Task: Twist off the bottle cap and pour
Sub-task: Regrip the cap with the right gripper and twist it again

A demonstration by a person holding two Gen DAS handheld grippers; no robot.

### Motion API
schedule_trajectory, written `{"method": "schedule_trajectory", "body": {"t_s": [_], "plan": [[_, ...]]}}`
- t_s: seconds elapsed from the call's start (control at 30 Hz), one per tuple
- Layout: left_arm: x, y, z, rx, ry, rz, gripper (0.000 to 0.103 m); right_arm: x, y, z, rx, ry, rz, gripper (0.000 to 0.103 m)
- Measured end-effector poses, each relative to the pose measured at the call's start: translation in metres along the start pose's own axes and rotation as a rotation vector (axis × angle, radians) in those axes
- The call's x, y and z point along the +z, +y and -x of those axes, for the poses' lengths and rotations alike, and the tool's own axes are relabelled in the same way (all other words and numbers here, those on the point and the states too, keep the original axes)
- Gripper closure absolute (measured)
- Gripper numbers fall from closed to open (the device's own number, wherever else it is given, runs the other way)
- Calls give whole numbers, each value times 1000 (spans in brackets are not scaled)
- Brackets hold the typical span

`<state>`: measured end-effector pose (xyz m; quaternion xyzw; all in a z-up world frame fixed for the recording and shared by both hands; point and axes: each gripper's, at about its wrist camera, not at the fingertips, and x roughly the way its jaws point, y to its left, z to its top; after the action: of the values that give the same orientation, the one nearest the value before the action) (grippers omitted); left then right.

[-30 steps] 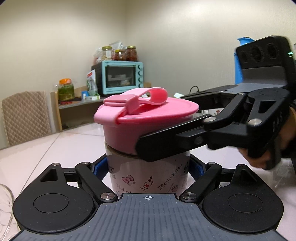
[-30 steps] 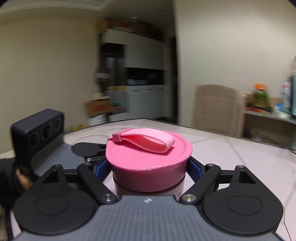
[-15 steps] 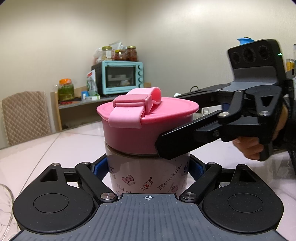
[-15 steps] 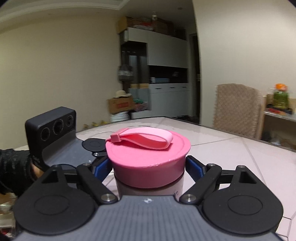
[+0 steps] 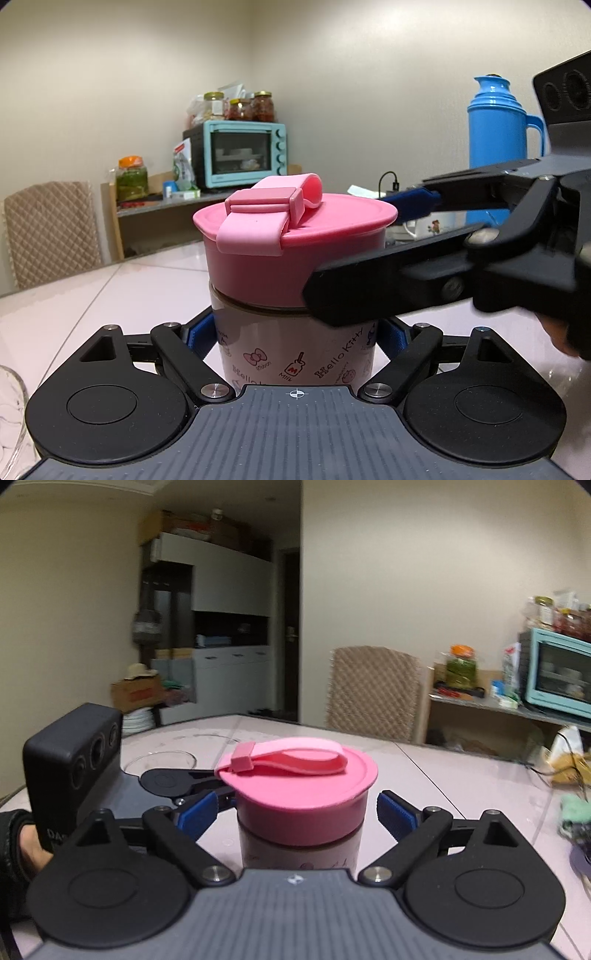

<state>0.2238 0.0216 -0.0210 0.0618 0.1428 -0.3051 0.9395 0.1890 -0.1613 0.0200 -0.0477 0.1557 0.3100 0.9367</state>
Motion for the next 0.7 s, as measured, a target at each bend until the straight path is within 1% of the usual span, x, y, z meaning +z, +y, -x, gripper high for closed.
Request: {"method": "schedule_trajectory", "body": {"t_s": [0.1,0.2,0.43,0.53,0.57,0.67,0.7], "plan": [[-1,0,0,0,0,0,13,-2,5,-2,-41,-7,-33,8],[-2,1,0,-2,0,-1,13,0,6,-9,-63,6,-62,9],[-2,1,0,-2,1,-2,14,-1,14,-21,-133,9,-69,9],[-3,2,0,-2,1,-2,14,-1,16,-24,-148,7,-83,9],[-3,1,0,-2,1,-2,14,-2,17,-25,-152,9,-83,10],[-3,0,1,-1,1,-1,14,-1,17,-28,-157,2,-92,17],[-3,0,1,-2,1,-1,14,-2,17,-28,-161,-2,-94,17]]}}
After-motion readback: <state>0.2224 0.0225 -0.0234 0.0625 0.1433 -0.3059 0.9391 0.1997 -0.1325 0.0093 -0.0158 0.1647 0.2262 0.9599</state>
